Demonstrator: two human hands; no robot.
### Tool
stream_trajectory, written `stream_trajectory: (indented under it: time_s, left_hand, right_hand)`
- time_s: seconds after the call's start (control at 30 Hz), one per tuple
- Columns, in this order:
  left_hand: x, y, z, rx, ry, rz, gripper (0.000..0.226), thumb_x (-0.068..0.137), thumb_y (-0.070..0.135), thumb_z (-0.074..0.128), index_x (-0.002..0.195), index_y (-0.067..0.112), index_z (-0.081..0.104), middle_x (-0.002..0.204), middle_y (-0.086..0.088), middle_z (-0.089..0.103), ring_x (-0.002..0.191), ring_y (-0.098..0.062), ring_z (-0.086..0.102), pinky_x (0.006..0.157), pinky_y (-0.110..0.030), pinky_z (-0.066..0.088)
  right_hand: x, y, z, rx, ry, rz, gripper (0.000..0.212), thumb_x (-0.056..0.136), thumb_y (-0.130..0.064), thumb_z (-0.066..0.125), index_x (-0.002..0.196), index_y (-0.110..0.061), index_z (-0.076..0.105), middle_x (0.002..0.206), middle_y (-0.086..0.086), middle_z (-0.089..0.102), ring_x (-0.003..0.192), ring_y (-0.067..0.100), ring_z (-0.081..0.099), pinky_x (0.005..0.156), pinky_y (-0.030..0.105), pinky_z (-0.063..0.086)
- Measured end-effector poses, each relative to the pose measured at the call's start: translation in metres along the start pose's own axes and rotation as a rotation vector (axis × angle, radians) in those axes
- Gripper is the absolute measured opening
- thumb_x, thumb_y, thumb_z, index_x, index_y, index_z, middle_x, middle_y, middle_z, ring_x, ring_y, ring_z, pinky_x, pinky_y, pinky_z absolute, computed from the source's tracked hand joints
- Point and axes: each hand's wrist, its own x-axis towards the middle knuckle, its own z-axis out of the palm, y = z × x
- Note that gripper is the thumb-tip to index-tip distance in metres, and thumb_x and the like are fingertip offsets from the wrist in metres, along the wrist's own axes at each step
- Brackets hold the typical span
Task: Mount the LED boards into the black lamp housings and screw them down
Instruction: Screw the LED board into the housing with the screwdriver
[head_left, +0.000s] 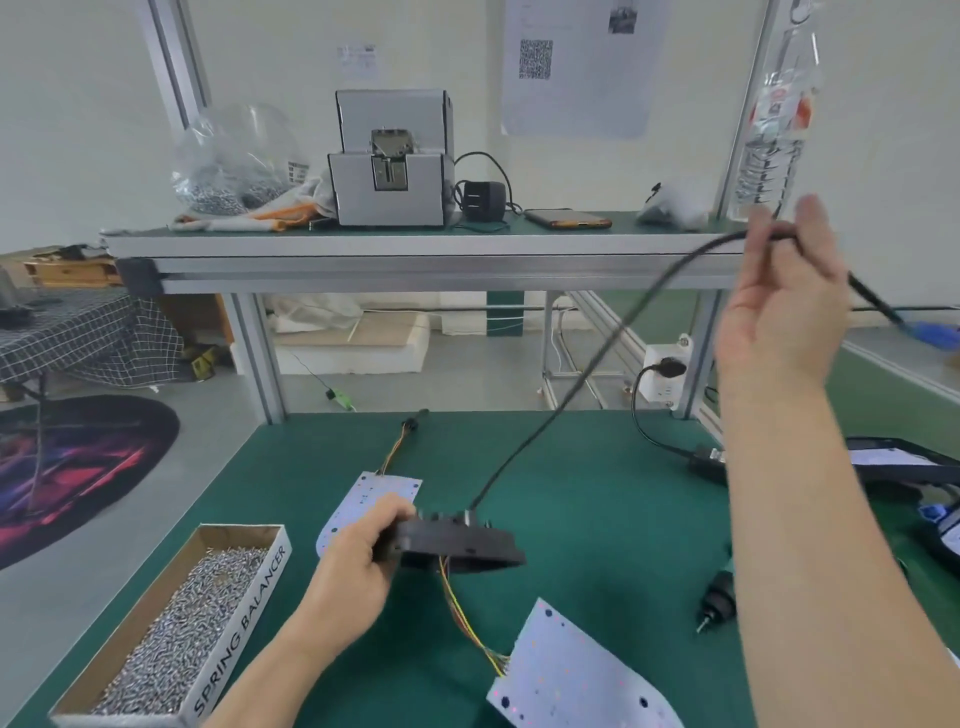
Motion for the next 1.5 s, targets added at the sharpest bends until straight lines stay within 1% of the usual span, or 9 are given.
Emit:
stream_trajectory:
  time_s: [0.3, 0.5, 0.57, 0.63, 0.67, 0.7, 0.87, 1.1, 1.5]
  left_hand:
    - [0.009, 0.011, 0.003, -0.362, 0.132, -0.324, 0.043, 0.093, -0.003, 0.055, 0.097, 0.038, 0.068, 0.099, 0.005, 0.076, 0.093, -0.017, 0.071, 0.087, -0.040, 0.056]
    - [0.013, 0.022, 0.007, -0.404, 0.191, -0.414, 0.026, 0.070, 0.015, 0.057, 0.089, 0.029, 0.068, 0.092, -0.007, 0.073, 0.094, -0.038, 0.065, 0.091, -0.057, 0.051]
    - [0.013, 0.024, 0.009, -0.416, 0.199, -0.441, 0.026, 0.066, 0.017, 0.056, 0.087, 0.027, 0.067, 0.094, -0.012, 0.071, 0.087, -0.034, 0.064, 0.091, -0.057, 0.051]
    - [0.013, 0.025, 0.011, -0.433, 0.212, -0.468, 0.024, 0.066, 0.017, 0.055, 0.087, 0.024, 0.066, 0.098, -0.016, 0.070, 0.084, -0.029, 0.061, 0.084, -0.052, 0.054]
    - [0.013, 0.026, 0.012, -0.438, 0.218, -0.478, 0.023, 0.068, 0.016, 0.056, 0.087, 0.022, 0.065, 0.099, -0.018, 0.069, 0.083, -0.027, 0.060, 0.080, -0.047, 0.053]
    - [0.013, 0.026, 0.012, -0.435, 0.224, -0.486, 0.020, 0.071, 0.013, 0.056, 0.087, 0.021, 0.065, 0.099, -0.019, 0.068, 0.081, -0.026, 0.058, 0.077, -0.043, 0.050]
    - [0.015, 0.025, 0.017, -0.382, 0.236, -0.469, 0.022, 0.084, -0.005, 0.055, 0.089, 0.015, 0.064, 0.091, -0.019, 0.067, 0.073, -0.023, 0.055, 0.064, -0.034, 0.045]
    - [0.011, 0.035, 0.020, -0.320, 0.268, -0.385, 0.041, 0.086, -0.003, 0.056, 0.091, 0.038, 0.062, 0.088, 0.003, 0.071, 0.081, -0.017, 0.064, 0.069, -0.031, 0.049]
    - [0.001, 0.043, 0.024, -0.101, 0.312, -0.247, 0.031, 0.095, 0.012, 0.060, 0.086, 0.042, 0.053, 0.088, 0.023, 0.065, 0.082, 0.001, 0.059, 0.064, -0.017, 0.042]
  right_hand:
    - [-0.035, 0.047, -0.098, -0.969, 0.018, 0.168, 0.049, 0.096, 0.005, 0.055, 0.144, 0.001, 0.048, 0.128, 0.014, 0.065, 0.091, 0.005, 0.056, 0.078, 0.009, 0.042]
    - [-0.078, 0.082, -0.136, -1.097, -0.053, 0.561, 0.035, 0.096, 0.005, 0.052, 0.130, -0.002, 0.057, 0.110, 0.013, 0.060, 0.113, 0.036, 0.063, 0.109, 0.033, 0.046]
    - [-0.096, 0.091, -0.140, -1.110, -0.030, 0.686, 0.048, 0.096, 0.001, 0.053, 0.142, 0.007, 0.042, 0.140, 0.015, 0.025, 0.131, 0.041, 0.027, 0.120, 0.051, 0.030]
    - [-0.110, 0.093, -0.141, -1.146, -0.046, 0.849, 0.043, 0.099, -0.010, 0.054, 0.138, 0.004, 0.043, 0.134, 0.035, 0.046, 0.090, 0.016, 0.040, 0.115, 0.054, 0.036]
    - [-0.116, 0.093, -0.140, -1.193, -0.073, 0.894, 0.061, 0.101, -0.017, 0.054, 0.147, 0.004, 0.020, 0.093, 0.022, 0.062, 0.078, 0.023, 0.051, 0.109, 0.051, 0.044]
    - [-0.124, 0.091, -0.135, -1.284, -0.139, 0.865, 0.021, 0.101, -0.022, 0.054, 0.110, -0.029, 0.035, 0.089, 0.012, 0.065, 0.075, 0.019, 0.054, 0.101, 0.047, 0.052]
    - [-0.163, 0.089, -0.105, -1.477, -0.565, 0.003, 0.011, 0.088, -0.035, 0.068, 0.087, -0.027, 0.060, 0.080, -0.010, 0.062, 0.078, 0.008, 0.059, 0.072, 0.022, 0.045]
    - [-0.196, 0.107, -0.092, -1.737, -0.977, -0.065, 0.044, 0.093, -0.029, 0.066, 0.133, -0.016, 0.056, 0.124, 0.002, 0.062, 0.111, 0.026, 0.059, 0.095, 0.036, 0.046]
    - [-0.178, 0.104, -0.084, -1.848, -0.951, -0.205, 0.008, 0.091, -0.022, 0.066, 0.092, -0.018, 0.074, 0.093, -0.004, 0.070, 0.090, 0.023, 0.061, 0.079, 0.039, 0.050]
